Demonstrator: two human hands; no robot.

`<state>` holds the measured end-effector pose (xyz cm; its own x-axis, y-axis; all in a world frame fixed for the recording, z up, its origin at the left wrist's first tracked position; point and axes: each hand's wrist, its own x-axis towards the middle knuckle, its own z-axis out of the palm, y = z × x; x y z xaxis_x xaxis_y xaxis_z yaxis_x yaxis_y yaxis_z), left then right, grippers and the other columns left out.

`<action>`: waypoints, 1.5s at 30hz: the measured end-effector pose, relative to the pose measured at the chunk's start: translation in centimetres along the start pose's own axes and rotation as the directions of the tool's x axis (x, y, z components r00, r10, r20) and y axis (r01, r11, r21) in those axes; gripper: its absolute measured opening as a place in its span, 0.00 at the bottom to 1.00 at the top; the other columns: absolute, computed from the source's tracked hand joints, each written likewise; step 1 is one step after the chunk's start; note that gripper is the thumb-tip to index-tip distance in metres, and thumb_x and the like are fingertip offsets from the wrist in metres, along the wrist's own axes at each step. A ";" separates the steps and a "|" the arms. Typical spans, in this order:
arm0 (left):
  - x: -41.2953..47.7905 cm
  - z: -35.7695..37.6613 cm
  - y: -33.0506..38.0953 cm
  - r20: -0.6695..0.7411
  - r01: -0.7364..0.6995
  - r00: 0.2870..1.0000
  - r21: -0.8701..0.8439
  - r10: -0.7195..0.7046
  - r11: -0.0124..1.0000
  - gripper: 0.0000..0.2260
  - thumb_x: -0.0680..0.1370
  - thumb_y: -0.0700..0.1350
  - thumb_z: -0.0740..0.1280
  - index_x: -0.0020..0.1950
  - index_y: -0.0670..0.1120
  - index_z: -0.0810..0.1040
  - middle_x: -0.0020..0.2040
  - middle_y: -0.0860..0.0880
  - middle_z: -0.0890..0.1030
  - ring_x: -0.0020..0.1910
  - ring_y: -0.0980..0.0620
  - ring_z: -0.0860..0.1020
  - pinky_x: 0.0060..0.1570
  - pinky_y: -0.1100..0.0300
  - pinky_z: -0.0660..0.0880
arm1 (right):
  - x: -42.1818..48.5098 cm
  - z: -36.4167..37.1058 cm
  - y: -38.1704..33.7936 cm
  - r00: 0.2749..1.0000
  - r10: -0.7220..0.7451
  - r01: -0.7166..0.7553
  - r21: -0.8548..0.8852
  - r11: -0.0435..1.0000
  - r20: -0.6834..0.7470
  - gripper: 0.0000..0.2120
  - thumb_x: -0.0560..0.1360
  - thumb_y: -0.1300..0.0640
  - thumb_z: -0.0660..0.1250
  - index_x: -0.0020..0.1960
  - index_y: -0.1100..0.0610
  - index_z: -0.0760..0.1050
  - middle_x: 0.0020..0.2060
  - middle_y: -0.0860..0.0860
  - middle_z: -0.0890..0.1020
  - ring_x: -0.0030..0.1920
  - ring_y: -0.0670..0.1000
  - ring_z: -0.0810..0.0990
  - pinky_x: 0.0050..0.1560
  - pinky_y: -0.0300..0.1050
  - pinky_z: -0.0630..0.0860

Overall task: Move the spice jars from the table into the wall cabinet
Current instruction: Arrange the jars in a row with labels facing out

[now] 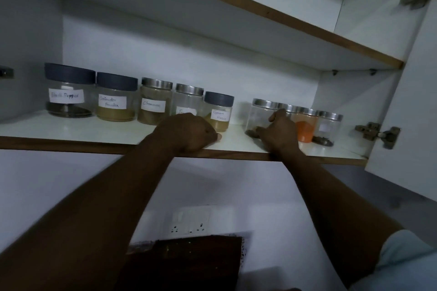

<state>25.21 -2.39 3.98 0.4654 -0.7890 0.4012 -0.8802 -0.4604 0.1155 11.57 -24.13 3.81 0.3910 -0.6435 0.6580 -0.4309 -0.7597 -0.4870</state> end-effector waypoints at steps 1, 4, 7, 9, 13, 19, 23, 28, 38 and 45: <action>0.1 0.1 0.0 -0.011 0.000 1.000 0.001 0.000 1.000 0.23 0.80 0.68 0.57 0.65 0.59 0.80 0.67 0.51 0.79 0.63 0.48 0.76 0.55 0.54 0.71 | 0.3 -0.3 0.5 0.999 0.033 -0.032 0.030 0.999 -0.026 0.35 0.66 0.49 0.82 0.63 0.63 0.69 0.53 0.57 0.80 0.54 0.57 0.79 0.46 0.43 0.69; 0.2 0.3 0.1 -0.043 0.034 0.998 -0.009 -0.035 0.999 0.20 0.78 0.68 0.61 0.62 0.60 0.83 0.64 0.52 0.82 0.58 0.50 0.77 0.50 0.57 0.69 | 1.4 -0.7 1.5 0.994 0.110 -0.107 0.127 0.986 -0.018 0.43 0.66 0.45 0.81 0.69 0.64 0.64 0.61 0.62 0.77 0.60 0.61 0.77 0.49 0.43 0.69; 0.2 0.2 0.2 -0.047 0.098 0.994 -0.030 -0.100 0.995 0.21 0.75 0.70 0.63 0.59 0.61 0.84 0.63 0.53 0.82 0.56 0.51 0.77 0.51 0.56 0.72 | 2.5 -0.4 2.6 0.996 0.085 -0.089 0.155 0.984 0.035 0.42 0.67 0.42 0.80 0.69 0.63 0.66 0.61 0.59 0.78 0.60 0.60 0.78 0.51 0.46 0.74; 0.0 0.1 0.5 -0.053 0.129 0.990 -0.015 -0.130 0.991 0.21 0.75 0.71 0.63 0.58 0.62 0.84 0.63 0.54 0.82 0.58 0.51 0.77 0.53 0.55 0.73 | 2.9 -0.1 3.2 0.993 0.073 -0.086 0.161 0.983 0.089 0.39 0.67 0.41 0.78 0.69 0.61 0.68 0.62 0.57 0.79 0.60 0.59 0.79 0.52 0.48 0.76; -0.4 -0.1 0.9 -0.097 0.202 0.975 0.030 -0.198 0.979 0.19 0.75 0.69 0.64 0.58 0.62 0.84 0.65 0.54 0.81 0.61 0.50 0.78 0.62 0.51 0.74 | 3.5 0.4 3.4 0.979 0.007 -0.043 0.174 0.984 0.205 0.46 0.65 0.40 0.80 0.73 0.60 0.65 0.67 0.56 0.77 0.64 0.58 0.78 0.55 0.47 0.75; -0.5 0.0 1.1 -0.173 0.276 0.948 0.037 -0.266 0.960 0.15 0.75 0.67 0.67 0.56 0.63 0.85 0.62 0.53 0.83 0.46 0.57 0.73 0.46 0.59 0.68 | 3.7 0.9 3.3 0.967 0.005 -0.067 0.235 0.970 0.254 0.53 0.62 0.41 0.83 0.76 0.58 0.60 0.70 0.57 0.74 0.67 0.60 0.76 0.61 0.54 0.77; -0.6 0.0 1.3 -0.169 0.270 0.952 0.074 -0.255 0.960 0.15 0.76 0.67 0.67 0.56 0.63 0.85 0.61 0.54 0.83 0.50 0.54 0.76 0.46 0.60 0.67 | 3.0 0.8 3.3 0.975 -0.026 -0.027 0.233 0.972 0.221 0.63 0.56 0.35 0.82 0.79 0.56 0.52 0.75 0.58 0.68 0.72 0.62 0.70 0.64 0.57 0.75; -0.2 -0.5 2.0 -0.117 0.207 0.974 0.125 -0.193 0.970 0.11 0.79 0.59 0.68 0.56 0.59 0.86 0.57 0.56 0.85 0.48 0.58 0.77 0.49 0.59 0.73 | 3.4 0.6 2.9 0.934 -0.109 -0.026 0.367 0.930 0.341 0.58 0.61 0.44 0.80 0.79 0.53 0.50 0.70 0.55 0.73 0.62 0.56 0.75 0.58 0.51 0.77; 4.3 3.3 10.0 -0.164 -0.027 0.986 0.092 0.042 0.995 0.15 0.77 0.63 0.65 0.55 0.58 0.85 0.50 0.54 0.86 0.47 0.53 0.81 0.47 0.53 0.79 | 2.6 0.9 3.0 0.952 -0.151 0.050 0.352 0.935 0.267 0.55 0.57 0.35 0.78 0.75 0.54 0.58 0.65 0.57 0.73 0.64 0.59 0.75 0.60 0.56 0.78; 5.3 3.8 8.8 -0.159 0.013 0.987 -0.030 -0.018 0.999 0.16 0.75 0.64 0.67 0.56 0.58 0.83 0.53 0.51 0.84 0.50 0.52 0.79 0.47 0.56 0.76 | 3.6 1.4 3.4 0.945 -0.107 -0.033 0.417 0.908 0.308 0.46 0.62 0.48 0.78 0.74 0.54 0.59 0.58 0.52 0.76 0.54 0.53 0.76 0.51 0.50 0.78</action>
<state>20.29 -12.14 3.61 0.4604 -0.7055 0.5387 -0.8762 -0.4585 0.1484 12.62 -29.11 3.74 0.6664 -0.5560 0.4968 -0.0657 -0.7075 -0.7037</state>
